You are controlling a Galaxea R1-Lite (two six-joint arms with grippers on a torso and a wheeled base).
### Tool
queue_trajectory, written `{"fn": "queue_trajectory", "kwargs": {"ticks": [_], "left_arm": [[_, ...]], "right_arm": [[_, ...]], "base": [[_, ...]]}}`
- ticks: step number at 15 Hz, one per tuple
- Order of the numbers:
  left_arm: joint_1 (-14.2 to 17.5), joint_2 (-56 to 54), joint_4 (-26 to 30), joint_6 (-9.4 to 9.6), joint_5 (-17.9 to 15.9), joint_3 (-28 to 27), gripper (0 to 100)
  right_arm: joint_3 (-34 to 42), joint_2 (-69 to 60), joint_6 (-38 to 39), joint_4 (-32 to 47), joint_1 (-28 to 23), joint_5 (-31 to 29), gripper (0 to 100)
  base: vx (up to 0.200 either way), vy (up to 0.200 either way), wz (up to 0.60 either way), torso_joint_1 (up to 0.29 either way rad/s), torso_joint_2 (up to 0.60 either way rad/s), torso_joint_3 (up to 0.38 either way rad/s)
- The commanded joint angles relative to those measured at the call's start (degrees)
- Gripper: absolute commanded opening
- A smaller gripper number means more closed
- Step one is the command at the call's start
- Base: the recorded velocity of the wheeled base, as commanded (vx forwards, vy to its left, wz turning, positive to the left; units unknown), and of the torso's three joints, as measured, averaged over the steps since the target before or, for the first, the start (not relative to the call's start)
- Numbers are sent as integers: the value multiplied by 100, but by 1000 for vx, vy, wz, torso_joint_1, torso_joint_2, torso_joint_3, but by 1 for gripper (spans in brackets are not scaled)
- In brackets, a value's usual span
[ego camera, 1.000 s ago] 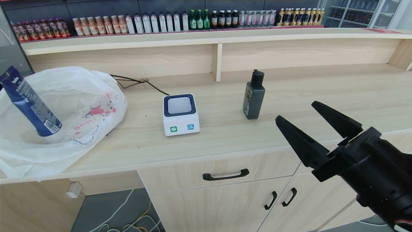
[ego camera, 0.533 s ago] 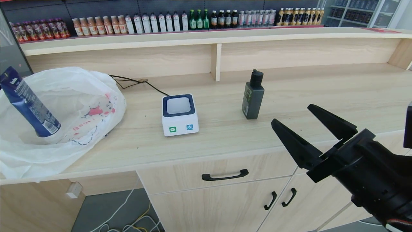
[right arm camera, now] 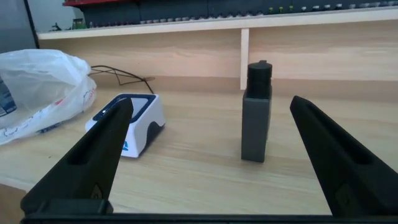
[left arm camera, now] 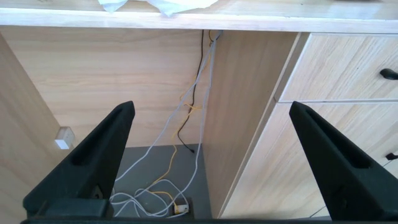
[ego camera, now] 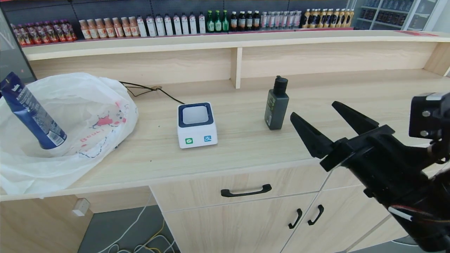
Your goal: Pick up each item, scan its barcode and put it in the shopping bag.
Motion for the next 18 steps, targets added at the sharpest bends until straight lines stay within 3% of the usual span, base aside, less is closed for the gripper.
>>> {"fn": "queue_trajectory", "kwargs": {"ticks": [1,8,10,18], "left_arm": [[0,-2,0,-4,9,0,100],[0,-2,0,-4,9,0,100],[0,-2,0,-4,0,0,100],[0,-2,0,-4,9,0,100]], "right_arm": [[-418,560,-13,-1,-157,1,100],[-664,1237,-4,-1,-535,18,100],[-866,1140,-65,-1,-851,449,100],[-2396,762,-74,2645,-983,616,100]], "base": [[0,0,0,0,0,0],[0,0,0,0,0,0],[0,0,0,0,0,0],[0,0,0,0,0,0]]}}
